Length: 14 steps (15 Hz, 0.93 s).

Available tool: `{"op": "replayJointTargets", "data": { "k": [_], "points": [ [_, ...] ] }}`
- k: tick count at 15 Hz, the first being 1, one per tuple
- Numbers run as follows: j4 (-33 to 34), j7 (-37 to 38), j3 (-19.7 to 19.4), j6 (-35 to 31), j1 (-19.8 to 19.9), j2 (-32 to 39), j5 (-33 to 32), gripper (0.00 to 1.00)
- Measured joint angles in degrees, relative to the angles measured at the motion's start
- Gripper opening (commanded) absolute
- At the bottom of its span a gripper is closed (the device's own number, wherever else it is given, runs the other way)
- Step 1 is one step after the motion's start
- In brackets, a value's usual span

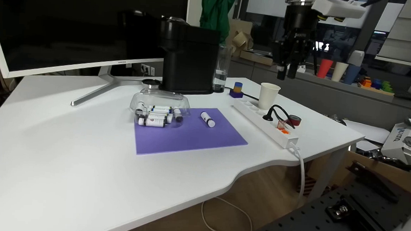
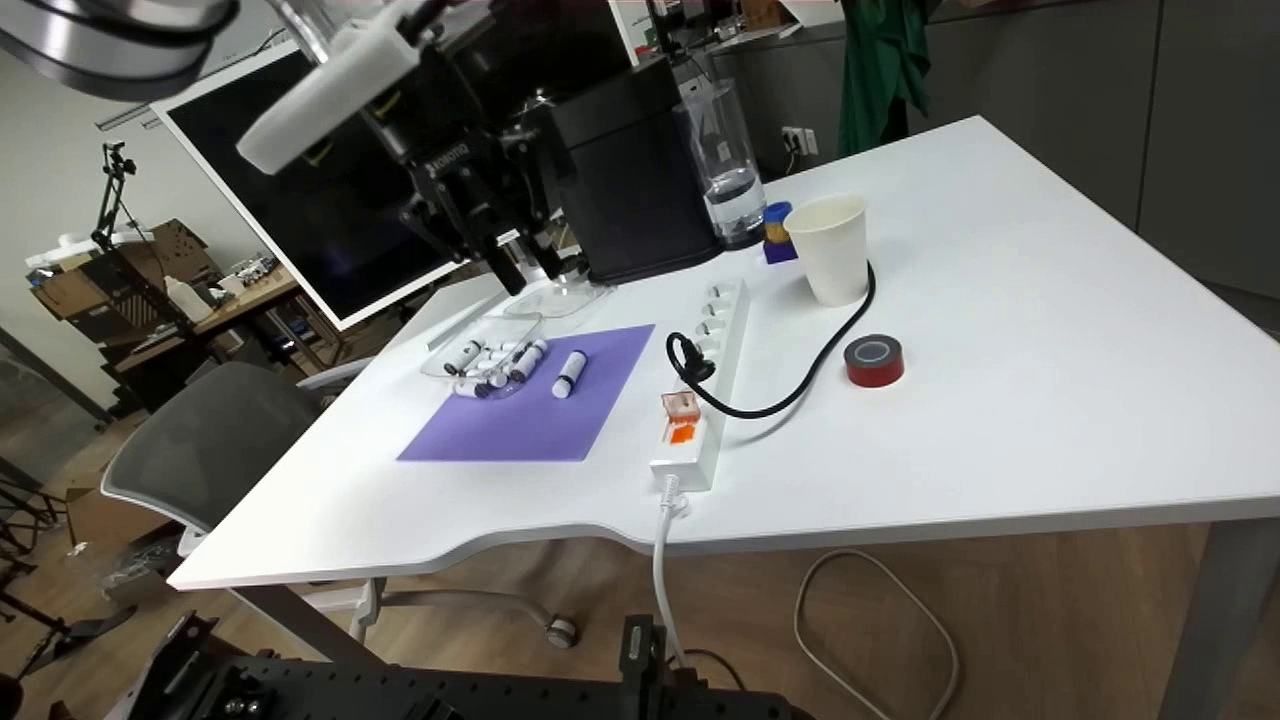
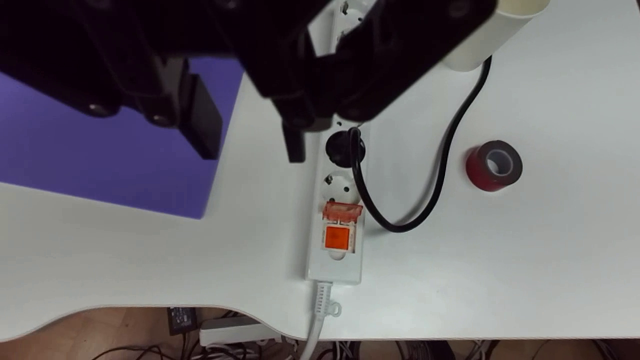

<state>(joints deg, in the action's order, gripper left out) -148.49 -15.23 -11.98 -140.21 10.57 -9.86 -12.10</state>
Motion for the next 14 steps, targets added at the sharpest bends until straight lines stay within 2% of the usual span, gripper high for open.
{"op": "replayJointTargets", "data": {
  "k": [1, 3, 9, 14],
  "points": [
    [0.13, -1.17, -0.49, -1.14, 0.11, 1.9, 0.04, 0.03],
    [0.55, -2.97, -1.11, -2.81, 0.48, 5.38, 0.06, 0.0],
    [3.54, -4.5, -2.11, -4.08, 2.6, 14.37, 0.14, 0.01],
    [4.96, -4.63, -2.03, -4.28, 3.28, 16.63, 0.24, 0.0]
  ]
}}
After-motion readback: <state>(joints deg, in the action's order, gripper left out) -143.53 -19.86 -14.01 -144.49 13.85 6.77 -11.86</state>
